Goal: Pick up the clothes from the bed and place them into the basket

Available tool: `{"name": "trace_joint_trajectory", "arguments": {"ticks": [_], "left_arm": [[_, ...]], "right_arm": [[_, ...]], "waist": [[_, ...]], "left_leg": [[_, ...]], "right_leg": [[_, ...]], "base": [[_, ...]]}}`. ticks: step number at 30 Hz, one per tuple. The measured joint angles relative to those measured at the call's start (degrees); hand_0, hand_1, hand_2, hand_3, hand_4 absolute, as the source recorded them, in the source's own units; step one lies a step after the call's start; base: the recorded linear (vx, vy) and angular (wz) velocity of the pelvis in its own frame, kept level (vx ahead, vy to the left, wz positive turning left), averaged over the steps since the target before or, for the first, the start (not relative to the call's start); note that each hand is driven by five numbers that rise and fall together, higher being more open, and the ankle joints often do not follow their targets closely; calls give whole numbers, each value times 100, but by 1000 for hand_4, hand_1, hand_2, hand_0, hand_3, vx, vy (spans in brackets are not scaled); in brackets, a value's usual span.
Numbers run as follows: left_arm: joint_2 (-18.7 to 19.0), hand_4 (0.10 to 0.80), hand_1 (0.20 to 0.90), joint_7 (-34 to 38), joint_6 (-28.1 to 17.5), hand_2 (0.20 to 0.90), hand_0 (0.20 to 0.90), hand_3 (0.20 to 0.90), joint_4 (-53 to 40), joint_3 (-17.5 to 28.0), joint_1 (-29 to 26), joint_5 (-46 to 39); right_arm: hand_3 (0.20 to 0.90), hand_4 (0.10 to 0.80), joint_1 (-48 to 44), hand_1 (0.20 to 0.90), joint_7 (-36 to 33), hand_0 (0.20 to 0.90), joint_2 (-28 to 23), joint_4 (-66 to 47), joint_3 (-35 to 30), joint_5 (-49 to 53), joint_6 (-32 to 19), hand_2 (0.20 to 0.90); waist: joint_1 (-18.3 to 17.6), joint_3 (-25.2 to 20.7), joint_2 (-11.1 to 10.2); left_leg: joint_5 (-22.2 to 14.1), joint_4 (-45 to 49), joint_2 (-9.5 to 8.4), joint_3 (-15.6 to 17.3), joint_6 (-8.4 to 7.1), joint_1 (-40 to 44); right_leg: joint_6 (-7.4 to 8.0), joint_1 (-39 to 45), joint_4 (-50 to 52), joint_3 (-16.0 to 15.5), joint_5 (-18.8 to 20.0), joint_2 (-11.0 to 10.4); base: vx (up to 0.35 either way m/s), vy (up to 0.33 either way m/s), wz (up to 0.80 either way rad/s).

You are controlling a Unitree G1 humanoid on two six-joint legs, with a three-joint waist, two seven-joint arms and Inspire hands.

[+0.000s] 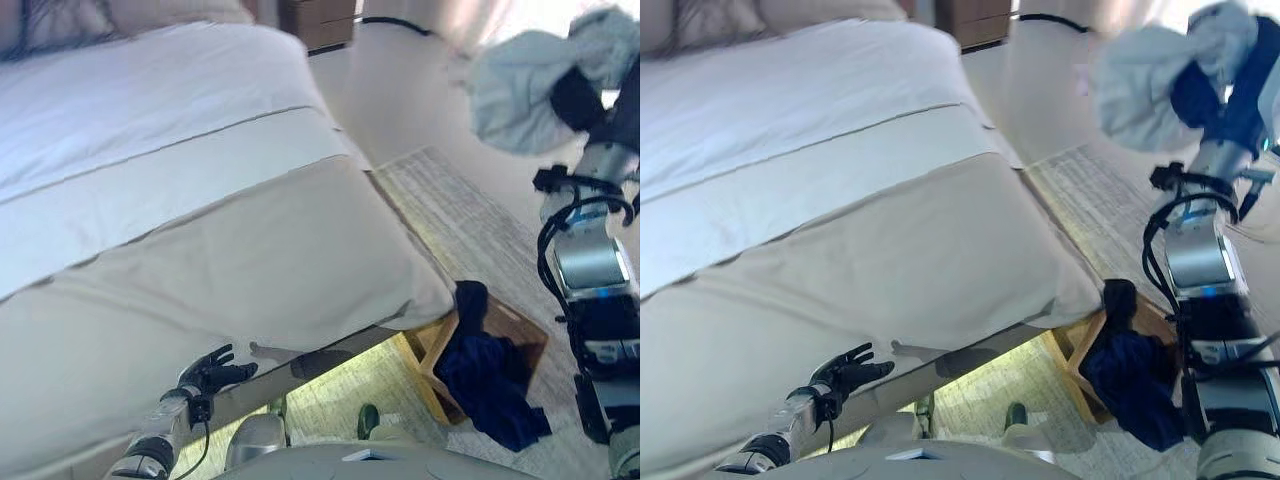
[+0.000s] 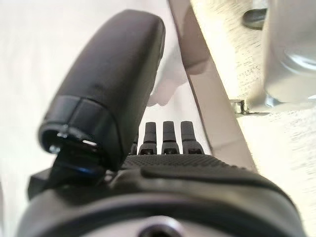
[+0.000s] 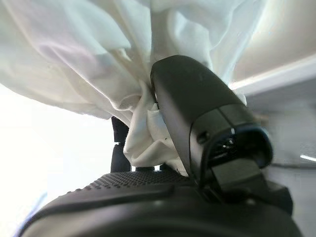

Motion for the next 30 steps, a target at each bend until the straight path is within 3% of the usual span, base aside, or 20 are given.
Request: {"name": "trace_joint_trajectory", "arguments": {"ticks": [7, 11, 15, 16, 17, 20, 21, 30], "left_arm": [[-180, 800, 900, -186, 3, 900, 900, 900, 11, -221, 168, 118], [-194, 800, 900, -226, -14, 900, 900, 900, 9, -603, 66, 82], [-280, 800, 900, -182, -25, 900, 900, 900, -50, -974, -213, -57], [-323, 800, 900, -179, -51, 900, 900, 900, -74, -1016, -292, -171], [-340, 800, 900, -175, -55, 900, 900, 900, -106, -1027, -315, -219], [-371, 800, 900, -162, -144, 900, 900, 900, -288, -1129, -428, -442], [-390, 800, 900, -161, -143, 900, 900, 900, -287, -1133, -501, -471], [-373, 800, 900, -138, -147, 900, 900, 900, -406, -1127, -789, -591]], "right_arm": [[200, 100, 955, 300, 738, 300, 1, 959, -59, 186, 283, 300], [200, 100, 746, 300, 763, 300, -155, 1529, 111, 63, 320, 300], [200, 100, -2, 300, 751, 300, -382, 2299, 343, 86, 506, 300], [722, 622, -181, 747, 749, 747, -435, 2470, 364, 93, 565, 747], [900, 800, -271, 900, 745, 900, -442, 2547, 365, 110, 599, 900], [900, 800, -694, 900, 725, 900, -443, 3131, 379, 884, 774, 900], [900, 800, -727, 900, 704, 900, -437, 3402, 383, 1048, 775, 900], [900, 800, -853, 900, 356, 900, -429, 4067, 383, 1635, 881, 900]], "waist": [[-369, -146, 333], [-352, -171, 637], [-302, 117, 1081], [-286, 246, 1204], [-282, 306, 1264], [-184, 683, 1504], [-150, 742, 1539], [-207, 1062, 1537]], "left_leg": [[-42, -1, 248, 221, -58, 91], [6, 0, 293, 234, -172, -362], [183, 1, 290, 219, -167, -828], [161, 1, 286, 204, -183, -912], [165, 1, 284, 198, -189, -960], [257, 2, 281, 163, -259, -1153], [316, 2, 286, 137, -211, -1186], [465, 5, 181, 10, -185, -1274]], "right_leg": [[-32, -85, -3, 260, 20, 222], [-132, -584, 22, 280, 91, 251], [-194, -1075, 37, 261, 257, 228], [-211, -1150, 44, 246, 254, 223], [-213, -1211, 46, 246, 270, 221], [-215, -1440, 151, 234, 324, 238], [-211, -1467, 156, 221, 327, 243], [-231, -1470, 130, 123, 355, 146]], "base": [[5, -165, -22], [-265, -84, -7], [-221, -51, -1], [-116, -18, 0], [-105, -27, -3], [-100, -37, -6], [-66, -26, 6], [-26, 10, 5]]}}
